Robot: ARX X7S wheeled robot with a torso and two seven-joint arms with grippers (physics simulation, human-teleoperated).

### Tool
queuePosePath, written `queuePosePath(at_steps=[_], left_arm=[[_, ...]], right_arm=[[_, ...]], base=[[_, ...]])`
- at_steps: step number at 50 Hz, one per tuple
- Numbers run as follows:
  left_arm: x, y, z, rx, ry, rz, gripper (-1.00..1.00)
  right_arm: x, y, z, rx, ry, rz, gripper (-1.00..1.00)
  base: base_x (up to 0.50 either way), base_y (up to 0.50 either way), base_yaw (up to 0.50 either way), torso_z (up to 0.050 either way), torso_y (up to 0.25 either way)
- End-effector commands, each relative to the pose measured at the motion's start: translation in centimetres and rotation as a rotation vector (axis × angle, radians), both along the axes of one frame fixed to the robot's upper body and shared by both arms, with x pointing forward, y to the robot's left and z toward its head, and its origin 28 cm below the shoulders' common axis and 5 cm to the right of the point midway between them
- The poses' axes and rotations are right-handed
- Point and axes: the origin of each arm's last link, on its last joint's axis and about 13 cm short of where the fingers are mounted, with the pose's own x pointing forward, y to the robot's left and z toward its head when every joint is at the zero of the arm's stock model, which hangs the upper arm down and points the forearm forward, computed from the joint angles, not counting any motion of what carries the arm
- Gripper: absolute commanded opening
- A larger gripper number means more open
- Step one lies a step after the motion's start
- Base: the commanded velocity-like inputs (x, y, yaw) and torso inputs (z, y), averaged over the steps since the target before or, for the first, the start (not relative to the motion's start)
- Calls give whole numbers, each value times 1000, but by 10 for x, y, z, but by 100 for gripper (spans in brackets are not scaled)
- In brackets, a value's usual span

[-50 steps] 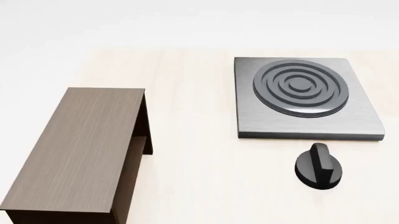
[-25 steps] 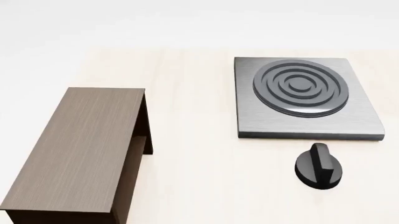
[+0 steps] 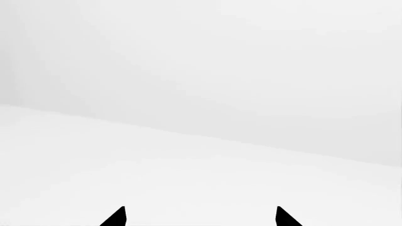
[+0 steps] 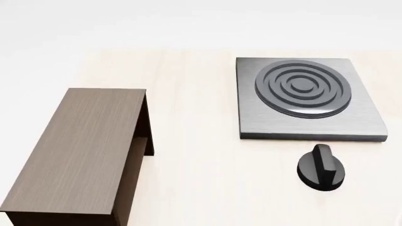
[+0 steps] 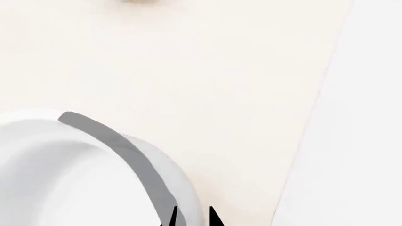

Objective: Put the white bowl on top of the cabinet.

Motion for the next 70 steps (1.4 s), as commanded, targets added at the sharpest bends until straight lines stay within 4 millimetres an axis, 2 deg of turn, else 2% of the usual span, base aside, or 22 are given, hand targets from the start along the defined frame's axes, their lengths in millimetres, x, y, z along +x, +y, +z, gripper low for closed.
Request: queuePosePath(at_steps=[1, 9, 20, 29, 39, 46, 49, 56, 70], left_arm=[[0, 0, 0, -6, -6, 1, 100], [0, 1, -1, -10, -8, 0, 100], [0, 1, -1, -12, -8, 0, 100], [0, 1, -1, -14, -10, -1, 100], [0, 1, -1, -16, -12, -1, 100], [0, 1, -2, -17, -11, -2, 100], [0, 1, -2, -17, -11, -4, 100], [0, 1, -1, -18, -13, -4, 100], [0, 1, -2, -19, -15, -4, 100]], right_arm=[[-1, 2, 38, -27, -112, -1, -100], [4, 13, 70, -55, -180, 56, -100], [7, 27, 100, -87, -249, 124, -100], [9, 35, 135, -114, -327, 162, -100], [15, 44, 151, -147, -352, 202, -100], [33, 55, 160, -180, -357, 269, -100], [44, 63, 166, -202, -340, 360, -100], [61, 80, 177, -277, -321, 454, -100], [80, 100, 202, -305, -347, 541, -100]], base=[[0, 0, 0, 0, 0], [0, 0, 0, 0, 0], [0, 0, 0, 0, 1], [0, 0, 0, 0, 0], [0, 0, 0, 0, 1], [0, 0, 0, 0, 1], [0, 0, 0, 0, 0], [0, 0, 0, 0, 1], [0, 0, 0, 0, 1]])
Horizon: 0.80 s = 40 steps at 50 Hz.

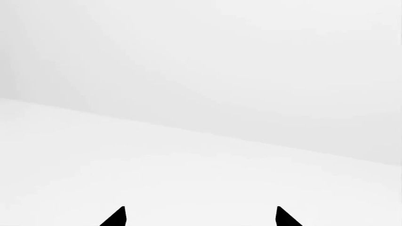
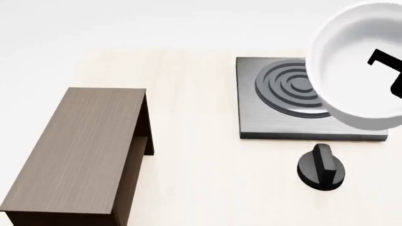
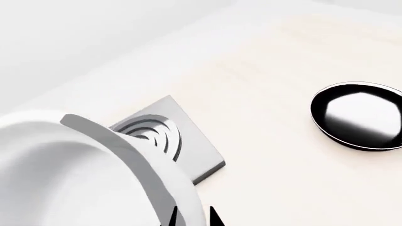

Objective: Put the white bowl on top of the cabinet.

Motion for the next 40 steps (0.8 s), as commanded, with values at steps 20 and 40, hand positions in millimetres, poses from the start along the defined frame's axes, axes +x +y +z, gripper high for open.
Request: queuePosePath(at_steps=[20, 40], left_arm=[[-1, 0, 0, -5, -6, 1, 100], [-1, 0, 0, -8, -10, 3, 100]], right_arm=[[38, 46, 41, -53, -65, 187, -100], [70, 91, 36, -15, -50, 370, -100]], base=[[0, 0, 0, 0, 1], [0, 0, 0, 0, 1]])
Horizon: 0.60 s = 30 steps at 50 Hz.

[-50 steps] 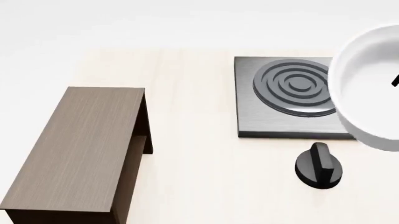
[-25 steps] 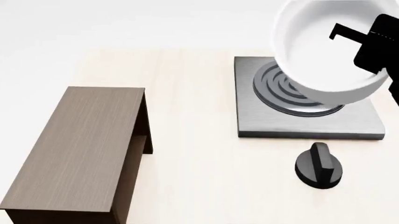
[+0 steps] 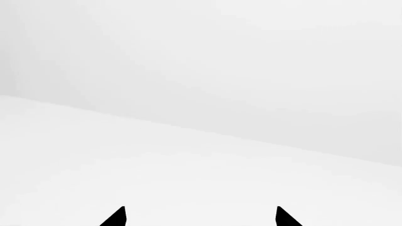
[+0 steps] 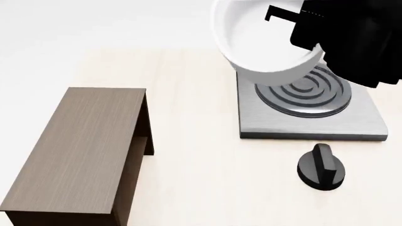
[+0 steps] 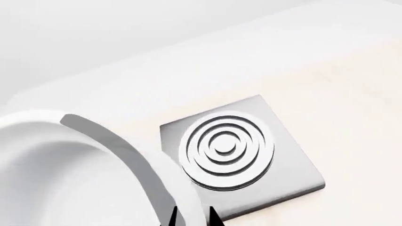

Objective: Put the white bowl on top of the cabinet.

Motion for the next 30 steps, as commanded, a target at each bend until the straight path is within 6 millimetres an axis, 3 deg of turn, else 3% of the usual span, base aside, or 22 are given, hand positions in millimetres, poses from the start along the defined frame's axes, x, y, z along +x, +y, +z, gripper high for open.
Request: queuePosePath(at_steps=[1, 30], left_arm=[[0, 0, 0, 0, -3, 1, 100], [-1, 0, 1, -1, -5, 1, 100]], right_arm=[[12, 22, 8, 23, -34, 81, -100], [27, 76, 1, 188, -21, 342, -100]], base=[[0, 0, 0, 0, 0], [0, 0, 0, 1, 1]])
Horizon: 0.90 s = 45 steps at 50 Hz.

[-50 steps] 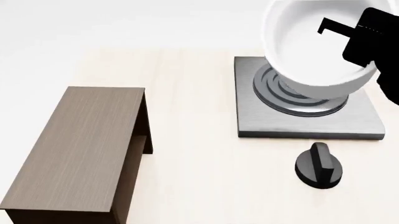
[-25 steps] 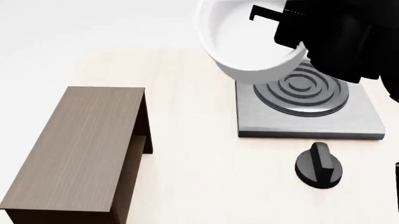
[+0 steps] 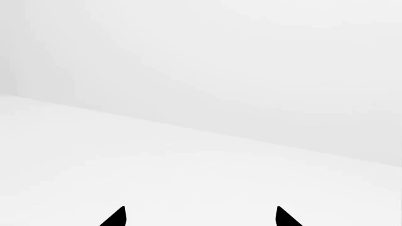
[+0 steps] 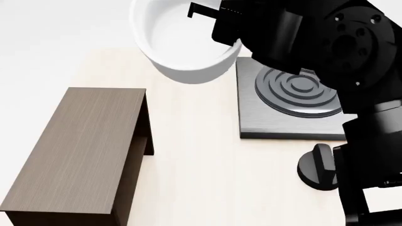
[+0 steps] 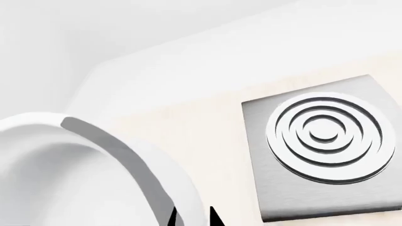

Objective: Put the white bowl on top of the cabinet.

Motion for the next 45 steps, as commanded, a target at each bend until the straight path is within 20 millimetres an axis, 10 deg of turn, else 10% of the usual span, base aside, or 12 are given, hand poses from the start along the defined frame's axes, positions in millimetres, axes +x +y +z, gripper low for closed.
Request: queuePosePath(at_steps=[1, 45], left_arm=[[0, 0, 0, 0, -1, 0, 100], [-1, 1, 0, -6, -5, 3, 100]], right_arm=[[3, 20, 6, 79, -28, 102, -100], [4, 87, -10, 138, 27, 383, -100]], base=[[0, 0, 0, 0, 0], [0, 0, 0, 0, 1]])
